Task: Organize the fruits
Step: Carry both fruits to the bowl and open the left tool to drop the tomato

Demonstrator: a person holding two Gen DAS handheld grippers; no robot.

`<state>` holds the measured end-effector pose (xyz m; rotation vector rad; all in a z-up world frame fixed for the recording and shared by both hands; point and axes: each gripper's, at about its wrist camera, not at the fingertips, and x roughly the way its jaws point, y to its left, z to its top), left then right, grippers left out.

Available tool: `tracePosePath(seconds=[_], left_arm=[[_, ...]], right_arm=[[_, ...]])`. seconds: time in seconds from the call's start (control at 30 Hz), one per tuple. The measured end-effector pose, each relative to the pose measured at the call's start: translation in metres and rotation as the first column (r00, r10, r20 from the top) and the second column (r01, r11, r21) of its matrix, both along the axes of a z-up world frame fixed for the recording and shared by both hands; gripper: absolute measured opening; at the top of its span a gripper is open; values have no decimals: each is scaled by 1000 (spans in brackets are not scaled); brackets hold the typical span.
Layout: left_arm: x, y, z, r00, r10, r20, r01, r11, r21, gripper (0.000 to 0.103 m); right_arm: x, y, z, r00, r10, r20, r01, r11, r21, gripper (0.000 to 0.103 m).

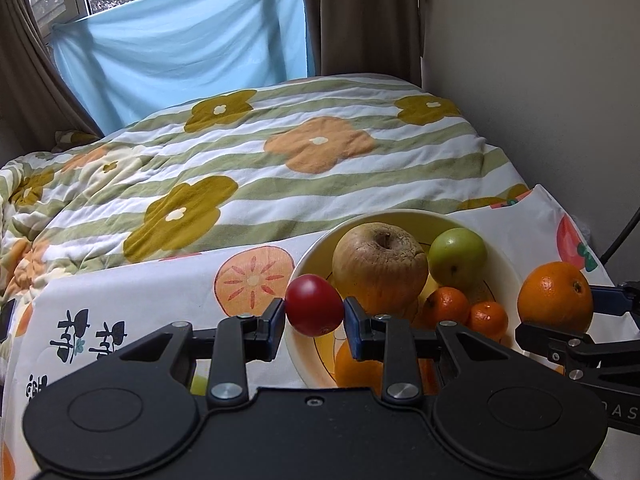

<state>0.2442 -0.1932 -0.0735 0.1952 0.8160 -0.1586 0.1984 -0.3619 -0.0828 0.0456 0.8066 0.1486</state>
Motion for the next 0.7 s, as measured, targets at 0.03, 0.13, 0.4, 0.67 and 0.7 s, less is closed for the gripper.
tracePosePath(seconds=[0.03, 0.13, 0.4, 0.67, 0.7], left_arm=[[3, -1, -2, 1000, 0, -6, 0, 1000, 3, 35], [11, -4, -7, 1000, 2, -23, -1, 1000, 9, 35], [16, -4, -7, 1000, 14, -28, -14, 1000, -14, 74], [-1, 7, 7, 999, 49, -9, -49, 999, -21, 89], [-5, 10, 8, 998, 61, -14, -61, 998, -33, 90]], right_arm=[[2, 0, -1, 1000, 4, 0, -4, 1000, 2, 73], [10, -1, -2, 1000, 15, 3, -15, 1000, 9, 73], [18, 2, -1, 999, 39, 8, -39, 999, 11, 73], [12, 8, -3, 998, 65, 1, -65, 998, -2, 73], [11, 12, -4, 997, 76, -1, -76, 997, -10, 73]])
